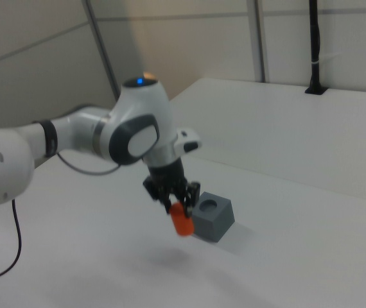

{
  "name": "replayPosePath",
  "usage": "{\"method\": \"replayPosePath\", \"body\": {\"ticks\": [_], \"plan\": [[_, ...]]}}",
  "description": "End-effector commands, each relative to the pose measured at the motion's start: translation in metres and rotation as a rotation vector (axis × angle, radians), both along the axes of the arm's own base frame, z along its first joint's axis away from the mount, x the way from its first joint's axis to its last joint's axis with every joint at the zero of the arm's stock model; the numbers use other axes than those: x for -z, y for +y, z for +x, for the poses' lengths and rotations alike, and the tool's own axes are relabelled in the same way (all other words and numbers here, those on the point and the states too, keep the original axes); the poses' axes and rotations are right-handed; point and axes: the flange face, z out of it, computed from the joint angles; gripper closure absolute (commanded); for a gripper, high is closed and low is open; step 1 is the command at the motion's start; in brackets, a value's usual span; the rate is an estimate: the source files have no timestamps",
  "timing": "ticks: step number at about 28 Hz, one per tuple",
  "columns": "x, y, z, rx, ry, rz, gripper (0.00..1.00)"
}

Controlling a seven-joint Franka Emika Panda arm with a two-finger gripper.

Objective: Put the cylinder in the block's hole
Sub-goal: 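Lift the orange cylinder and carry it over the grey block's hole, then lower the cylinder into the hole and open the gripper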

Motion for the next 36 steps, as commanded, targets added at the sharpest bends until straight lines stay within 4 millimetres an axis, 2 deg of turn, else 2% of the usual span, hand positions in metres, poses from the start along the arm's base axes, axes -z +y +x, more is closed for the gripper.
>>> {"method": "replayPosePath", "body": {"ticks": [1, 6, 7, 13, 18, 24, 36], "plan": [[-0.041, -0.014, 0.020, 0.061, -0.066, 0.074, 1.00], [-0.041, -0.018, 0.038, 0.079, -0.108, 0.088, 1.00], [-0.044, -0.017, 0.046, 0.082, -0.141, 0.097, 1.00], [-0.031, -0.011, 0.063, 0.081, -0.201, 0.100, 1.00], [-0.010, -0.008, 0.072, 0.074, -0.210, 0.092, 1.00], [0.009, -0.006, 0.077, 0.068, -0.201, 0.087, 1.00], [0.022, -0.001, 0.079, 0.055, -0.182, 0.084, 1.00]]}}
